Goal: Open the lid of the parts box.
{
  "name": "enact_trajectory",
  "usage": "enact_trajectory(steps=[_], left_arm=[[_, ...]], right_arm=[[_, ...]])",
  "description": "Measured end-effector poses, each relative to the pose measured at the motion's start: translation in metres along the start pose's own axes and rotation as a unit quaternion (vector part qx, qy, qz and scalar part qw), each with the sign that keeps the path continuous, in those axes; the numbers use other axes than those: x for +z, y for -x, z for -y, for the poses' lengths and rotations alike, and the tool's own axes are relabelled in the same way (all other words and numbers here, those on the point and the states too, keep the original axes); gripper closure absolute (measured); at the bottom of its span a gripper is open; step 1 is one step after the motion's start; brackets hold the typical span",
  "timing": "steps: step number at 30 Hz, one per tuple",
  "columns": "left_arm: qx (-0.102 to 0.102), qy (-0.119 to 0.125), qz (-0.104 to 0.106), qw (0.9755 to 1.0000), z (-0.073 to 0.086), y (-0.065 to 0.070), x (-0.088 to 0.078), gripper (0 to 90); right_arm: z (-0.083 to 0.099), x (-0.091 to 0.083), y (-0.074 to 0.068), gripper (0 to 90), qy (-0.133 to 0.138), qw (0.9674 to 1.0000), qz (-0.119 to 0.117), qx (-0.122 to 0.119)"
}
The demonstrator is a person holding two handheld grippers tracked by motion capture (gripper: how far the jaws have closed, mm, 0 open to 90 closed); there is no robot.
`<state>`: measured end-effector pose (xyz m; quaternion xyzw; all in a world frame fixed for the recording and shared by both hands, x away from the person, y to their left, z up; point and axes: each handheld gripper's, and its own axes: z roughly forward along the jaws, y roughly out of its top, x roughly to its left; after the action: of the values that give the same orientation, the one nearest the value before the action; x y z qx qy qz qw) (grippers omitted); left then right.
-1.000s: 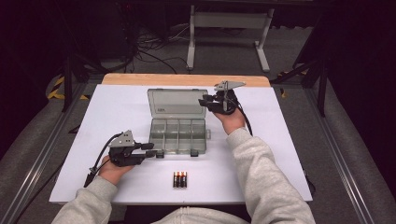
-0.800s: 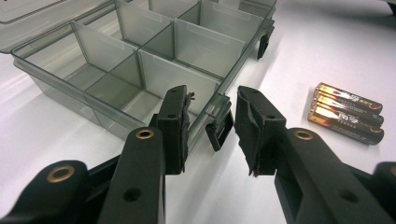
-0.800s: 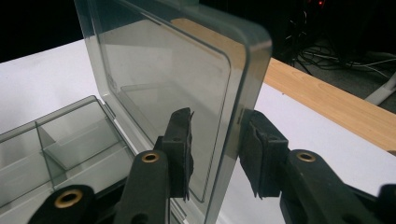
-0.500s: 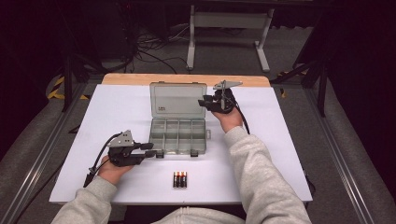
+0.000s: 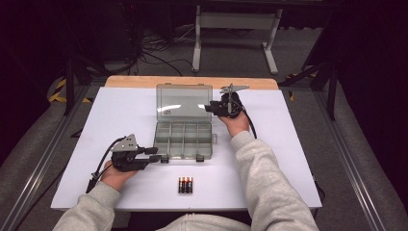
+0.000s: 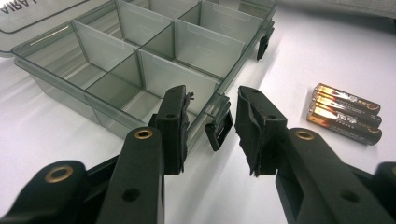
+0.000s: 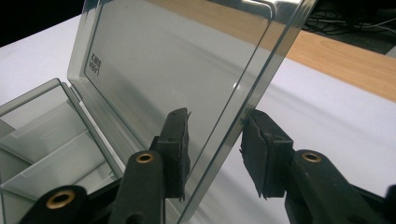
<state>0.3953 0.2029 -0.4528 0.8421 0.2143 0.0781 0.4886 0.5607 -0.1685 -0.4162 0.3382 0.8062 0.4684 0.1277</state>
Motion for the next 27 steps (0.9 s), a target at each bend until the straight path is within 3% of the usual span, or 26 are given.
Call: enact_trajectory(steps=[11, 27], left_arm=[[-0.003, 0.000, 0.002, 1.0000, 0.000, 0.000, 0.000, 63.1], [-0.006, 0.001, 0.005, 1.0000, 0.000, 0.001, 0.001, 62.0]], right_arm=[[0.006, 0.008, 0.004, 55.4, -0.020, 0.9996, -0.008, 0.017], [0.012, 0.018, 0.004, 45.1, -0.045, 0.9987, -0.018, 0.018]])
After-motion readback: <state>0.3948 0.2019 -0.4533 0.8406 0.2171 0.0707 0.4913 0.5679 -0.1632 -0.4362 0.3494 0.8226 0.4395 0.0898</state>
